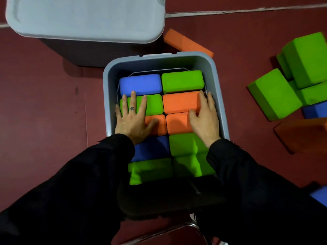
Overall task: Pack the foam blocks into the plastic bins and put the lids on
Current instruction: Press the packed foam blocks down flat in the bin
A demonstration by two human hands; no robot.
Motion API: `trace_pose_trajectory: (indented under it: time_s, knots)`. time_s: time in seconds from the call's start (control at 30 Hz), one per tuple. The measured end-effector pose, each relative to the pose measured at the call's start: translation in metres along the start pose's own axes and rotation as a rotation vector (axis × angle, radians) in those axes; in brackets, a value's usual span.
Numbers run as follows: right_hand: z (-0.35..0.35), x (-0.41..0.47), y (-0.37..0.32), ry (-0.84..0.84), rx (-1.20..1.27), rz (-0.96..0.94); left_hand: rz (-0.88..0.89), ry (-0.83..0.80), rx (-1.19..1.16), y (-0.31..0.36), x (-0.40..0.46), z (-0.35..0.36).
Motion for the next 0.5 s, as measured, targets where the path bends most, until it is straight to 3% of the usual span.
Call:
trace_pose_trajectory:
  time_s: [0.17,0.27,0.33,0.43,0.5]
  knots:
    - [0.024,-0.007,-0.017,-0.006,-0.022,0.161,-0.018,-0.064,0.018,0.006,0.005,0.007]
    - [0.023,-0.006,-0.007,-0.124,-0.165,0.099,-0.004,-0.109,0.097,0.007,0.007,0.007]
    - [0.013,-0.011,0.008,-0.228,-0.091,0.057,0.01,-0.135,0.072,0.012,0.002,0.005]
    - [0.004,-0.03,0.017,-0.077,0.242,0.062,-0.024,-0.044,-0.055,0.014,-0.019,0.007]
    - [0.005,-0.04,0.023,0.053,0.347,0.219,-0.123,0.037,-0.228,0.011,-0.035,0.013]
Point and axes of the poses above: each hand's wrist, its own x-axis towards the middle knuckle, its own z-axis out of the palm, y = z × x, the point moved 5 cm from there along x, towards the middle knuckle, and after that the axes turned 14 degrees about -y, right-handed, at the moved point
